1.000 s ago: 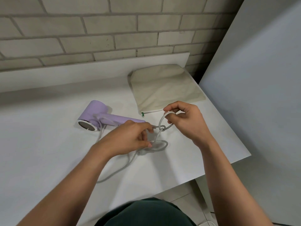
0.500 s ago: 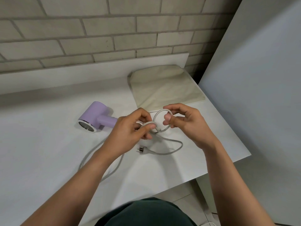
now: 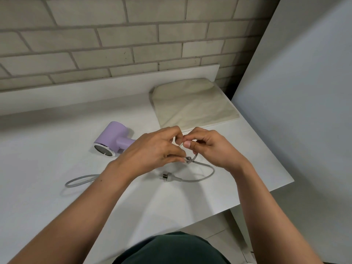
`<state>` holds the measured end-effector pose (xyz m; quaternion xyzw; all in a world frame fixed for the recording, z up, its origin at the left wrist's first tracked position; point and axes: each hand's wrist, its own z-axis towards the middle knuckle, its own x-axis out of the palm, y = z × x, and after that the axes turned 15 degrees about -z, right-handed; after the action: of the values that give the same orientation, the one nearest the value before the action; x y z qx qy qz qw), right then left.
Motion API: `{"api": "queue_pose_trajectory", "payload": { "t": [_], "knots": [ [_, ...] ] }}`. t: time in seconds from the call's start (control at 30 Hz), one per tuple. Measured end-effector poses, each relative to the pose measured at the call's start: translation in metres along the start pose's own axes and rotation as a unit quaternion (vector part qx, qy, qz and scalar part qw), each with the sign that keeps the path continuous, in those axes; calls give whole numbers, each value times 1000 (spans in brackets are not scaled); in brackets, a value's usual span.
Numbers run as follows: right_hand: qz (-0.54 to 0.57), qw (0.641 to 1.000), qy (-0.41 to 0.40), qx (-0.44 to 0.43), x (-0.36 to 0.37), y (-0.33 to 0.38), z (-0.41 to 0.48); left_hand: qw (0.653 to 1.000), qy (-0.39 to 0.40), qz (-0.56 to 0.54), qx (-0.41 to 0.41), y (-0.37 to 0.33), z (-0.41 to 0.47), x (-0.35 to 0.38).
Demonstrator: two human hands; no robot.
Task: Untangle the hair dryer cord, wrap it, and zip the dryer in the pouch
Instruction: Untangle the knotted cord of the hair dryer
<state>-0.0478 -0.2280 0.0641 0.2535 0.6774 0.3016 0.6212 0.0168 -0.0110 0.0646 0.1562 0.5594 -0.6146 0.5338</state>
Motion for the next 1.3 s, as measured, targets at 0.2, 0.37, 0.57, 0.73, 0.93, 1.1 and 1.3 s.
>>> {"api": "queue_pose_trajectory", "payload": {
  "t": [0.2, 0.37, 0.57, 0.73, 0.93, 1.1, 1.3],
  "knots": [
    [13, 1000, -22, 3, -1, -2, 1, 997, 41, 18, -57, 3, -5, 10],
    [-4, 985, -171, -20, 15, -2, -2, 994, 47, -22, -100, 5, -4, 2],
    [-50, 985, -124, -105, 22, -14, -28, 994, 11, 5, -105, 10, -3, 1],
    [-83, 988, -103, -74, 27, -21, -28, 991, 16, 5, -135, 8, 0, 5],
    [-216, 936, -233, -155, 33, -30, -17, 991, -34, 45, -123, 2, 1, 7],
    [-281, 884, -327, -181, 41, -31, -12, 986, -93, 90, -103, 7, -5, 15],
    [-204, 912, -327, -143, 39, -36, -11, 968, -148, 74, -186, 5, -10, 16]
  ]
}}
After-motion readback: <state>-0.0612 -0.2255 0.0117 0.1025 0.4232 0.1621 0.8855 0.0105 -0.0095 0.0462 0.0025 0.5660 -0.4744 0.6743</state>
